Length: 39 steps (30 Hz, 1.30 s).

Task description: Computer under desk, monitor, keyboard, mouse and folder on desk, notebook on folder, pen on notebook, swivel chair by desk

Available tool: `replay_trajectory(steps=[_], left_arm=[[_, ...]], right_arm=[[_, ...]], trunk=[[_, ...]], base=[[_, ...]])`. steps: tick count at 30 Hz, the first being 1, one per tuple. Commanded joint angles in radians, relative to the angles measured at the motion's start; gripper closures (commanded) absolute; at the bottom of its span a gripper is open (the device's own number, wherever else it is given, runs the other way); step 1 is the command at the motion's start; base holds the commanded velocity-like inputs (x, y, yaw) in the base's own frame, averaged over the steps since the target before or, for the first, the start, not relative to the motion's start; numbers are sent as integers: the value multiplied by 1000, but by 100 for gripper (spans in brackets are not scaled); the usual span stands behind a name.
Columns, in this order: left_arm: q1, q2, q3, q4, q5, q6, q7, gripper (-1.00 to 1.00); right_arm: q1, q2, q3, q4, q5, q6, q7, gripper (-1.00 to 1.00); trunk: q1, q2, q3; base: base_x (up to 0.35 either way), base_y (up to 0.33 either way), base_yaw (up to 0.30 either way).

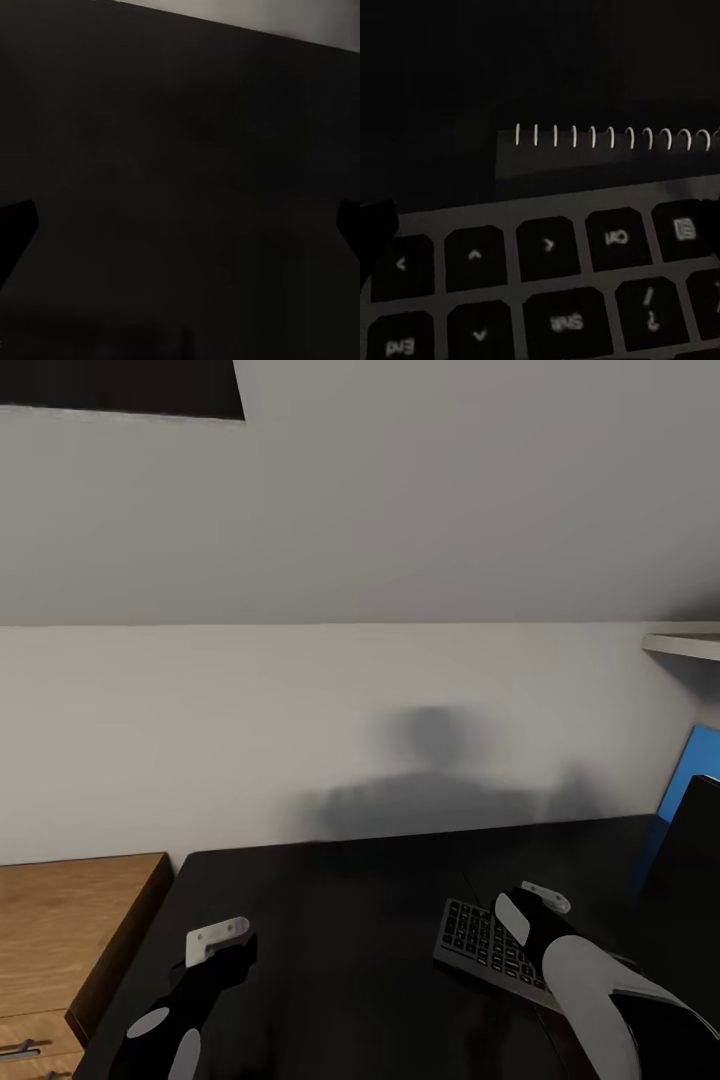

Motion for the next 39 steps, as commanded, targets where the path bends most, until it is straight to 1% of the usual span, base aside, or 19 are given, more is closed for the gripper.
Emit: replay_trajectory(steps=[1,19,25,32,39], left_arm=[[-1,0,0,-1,11,4,7,-100],[-1,3,7,0,12,4,6,-100],[-1,4,5,0,11,4,6,-100],[-1,4,5,0,11,4,6,-100],[-1,4,5,0,11,4,6,-100]], right_arm=[[0,0,-6,17,-14,3,-3,-100],[0,3,-3,16,-14,-7,-2,-100],[0,6,-1,15,-14,-13,-2,-100],[0,9,0,15,-13,-13,-2,-100],[0,12,0,15,-13,-14,-2,-100]], trunk=[[0,-1,-2],[0,-1,-2],[0,-1,-2],[0,-1,-2],[0,-1,-2]], base=[[0,0,0],[0,2,0],[0,218,0],[0,62,0],[0,158,0]])
